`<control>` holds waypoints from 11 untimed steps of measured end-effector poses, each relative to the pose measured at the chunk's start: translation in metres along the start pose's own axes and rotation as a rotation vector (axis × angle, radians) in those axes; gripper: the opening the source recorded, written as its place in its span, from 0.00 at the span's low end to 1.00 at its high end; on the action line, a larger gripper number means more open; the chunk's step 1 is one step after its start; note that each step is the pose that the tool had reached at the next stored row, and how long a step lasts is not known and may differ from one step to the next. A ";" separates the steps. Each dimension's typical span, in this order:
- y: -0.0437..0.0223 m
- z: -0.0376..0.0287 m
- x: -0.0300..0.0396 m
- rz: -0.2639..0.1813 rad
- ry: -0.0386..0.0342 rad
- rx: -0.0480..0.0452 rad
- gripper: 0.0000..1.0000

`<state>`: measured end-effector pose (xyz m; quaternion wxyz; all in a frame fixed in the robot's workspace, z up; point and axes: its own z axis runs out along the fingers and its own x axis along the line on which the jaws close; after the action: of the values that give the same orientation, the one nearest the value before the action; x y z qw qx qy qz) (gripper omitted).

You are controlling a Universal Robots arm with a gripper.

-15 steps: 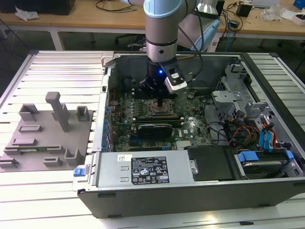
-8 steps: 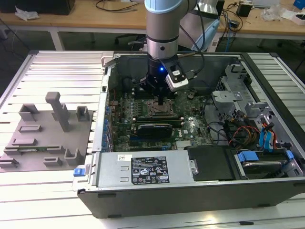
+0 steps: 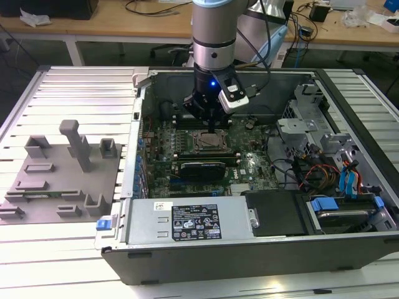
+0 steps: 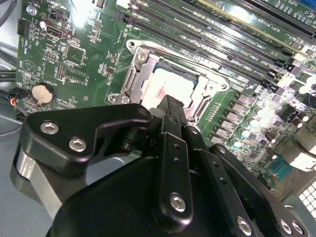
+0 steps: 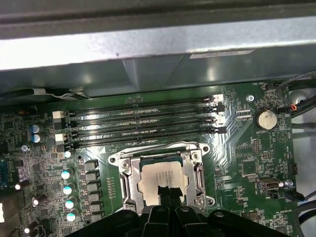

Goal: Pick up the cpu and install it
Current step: 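Install the second cpu locking lever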

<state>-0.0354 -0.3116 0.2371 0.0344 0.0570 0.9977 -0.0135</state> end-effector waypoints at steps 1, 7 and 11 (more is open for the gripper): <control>0.0000 0.0000 -0.0001 0.000 0.0000 0.0000 0.11; 0.0000 0.0000 -0.0002 0.000 0.0000 0.0000 0.11; 0.0000 0.0000 -0.0003 0.000 0.0000 0.0000 0.11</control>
<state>-0.0351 -0.3116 0.2371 0.0344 0.0570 0.9977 -0.0135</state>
